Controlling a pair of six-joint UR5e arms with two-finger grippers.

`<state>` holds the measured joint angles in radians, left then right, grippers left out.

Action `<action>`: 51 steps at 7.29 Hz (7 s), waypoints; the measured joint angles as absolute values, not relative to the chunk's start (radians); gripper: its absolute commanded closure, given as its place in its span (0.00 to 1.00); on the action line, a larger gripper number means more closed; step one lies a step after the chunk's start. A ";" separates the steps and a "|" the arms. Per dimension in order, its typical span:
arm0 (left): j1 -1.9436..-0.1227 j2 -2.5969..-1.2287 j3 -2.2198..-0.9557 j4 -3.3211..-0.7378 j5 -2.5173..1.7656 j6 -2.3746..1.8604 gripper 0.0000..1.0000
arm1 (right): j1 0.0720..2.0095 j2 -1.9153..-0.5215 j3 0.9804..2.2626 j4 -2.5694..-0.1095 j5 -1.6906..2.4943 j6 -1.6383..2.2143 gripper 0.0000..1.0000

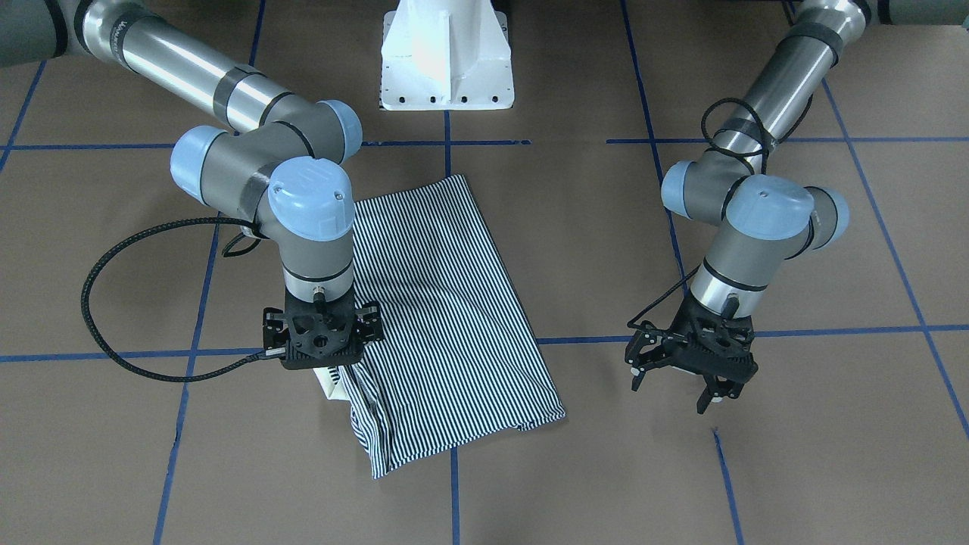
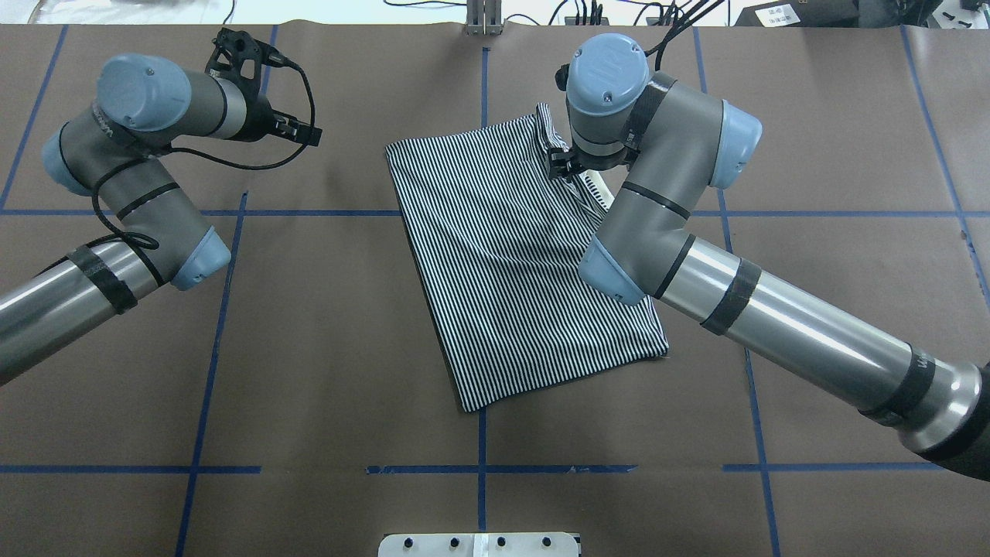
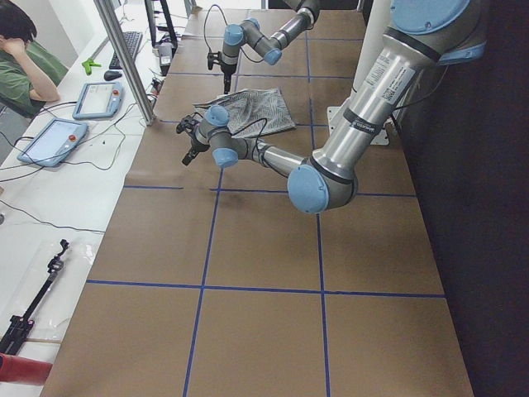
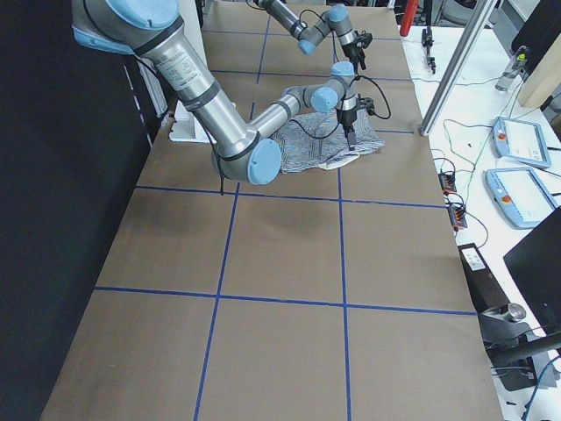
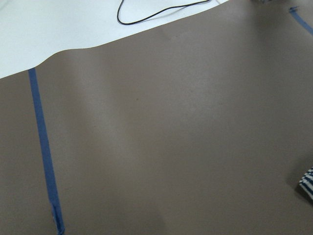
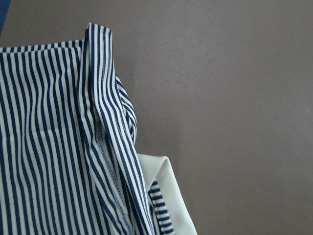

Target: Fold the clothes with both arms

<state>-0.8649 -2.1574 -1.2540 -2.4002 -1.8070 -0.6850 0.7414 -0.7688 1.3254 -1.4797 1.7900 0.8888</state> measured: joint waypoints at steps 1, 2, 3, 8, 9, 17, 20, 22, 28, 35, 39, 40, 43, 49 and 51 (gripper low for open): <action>-0.864 -2.155 -1.306 -2.389 -1.864 -0.757 0.00 | 0.772 -0.772 1.335 -1.459 1.846 0.892 0.00; -0.850 -2.146 -1.374 -2.373 -1.919 -0.864 0.00 | 0.807 -0.797 1.381 -1.451 1.900 0.894 0.00; -0.805 -2.124 -1.462 -2.350 -1.938 -0.981 0.00 | 0.842 -0.853 1.460 -1.439 1.951 0.895 0.00; -0.405 -2.049 -1.740 -2.136 -1.666 -1.503 0.48 | 0.909 -1.085 1.724 -1.345 2.061 0.927 0.00; -0.348 -2.057 -1.738 -2.108 -1.628 -1.610 0.50 | 0.910 -1.093 1.731 -1.344 2.061 0.930 0.00; -0.263 -2.101 -1.697 -2.083 -1.596 -1.761 0.52 | 0.910 -1.127 1.782 -1.342 2.056 0.957 0.00; -0.262 -2.116 -1.679 -2.083 -1.595 -1.757 0.52 | 0.910 -1.129 1.783 -1.342 2.054 0.961 0.00; -0.262 -2.117 -1.671 -2.084 -1.595 -1.753 0.52 | 0.909 -1.129 1.783 -1.342 2.054 0.961 0.00; -0.262 -2.122 -1.667 -2.086 -1.595 -1.747 1.00 | 0.908 -1.129 1.781 -1.342 2.052 0.962 0.00; -0.275 -2.047 -1.752 -2.085 -1.597 -1.678 1.00 | 0.852 -1.140 1.832 -1.343 2.019 1.186 0.01; -0.279 -1.934 -1.855 -2.085 -1.596 -1.662 1.00 | 0.592 -1.161 1.973 -1.354 1.781 1.538 0.11; -0.279 -1.893 -1.889 -2.085 -1.595 -1.660 1.00 | 0.515 -1.162 1.984 -1.356 1.694 1.636 0.11; -0.274 -1.832 -1.940 -2.085 -1.595 -1.659 1.00 | 0.365 -1.165 1.990 -1.468 1.501 1.819 0.17; -0.262 -1.834 -1.942 -2.086 -1.595 -1.661 1.00 | 0.217 -1.158 1.926 -1.598 1.425 1.888 0.24; -0.262 -1.836 -1.944 -2.086 -1.595 -1.663 1.00 | 0.210 -1.152 1.899 -1.599 1.400 1.887 0.27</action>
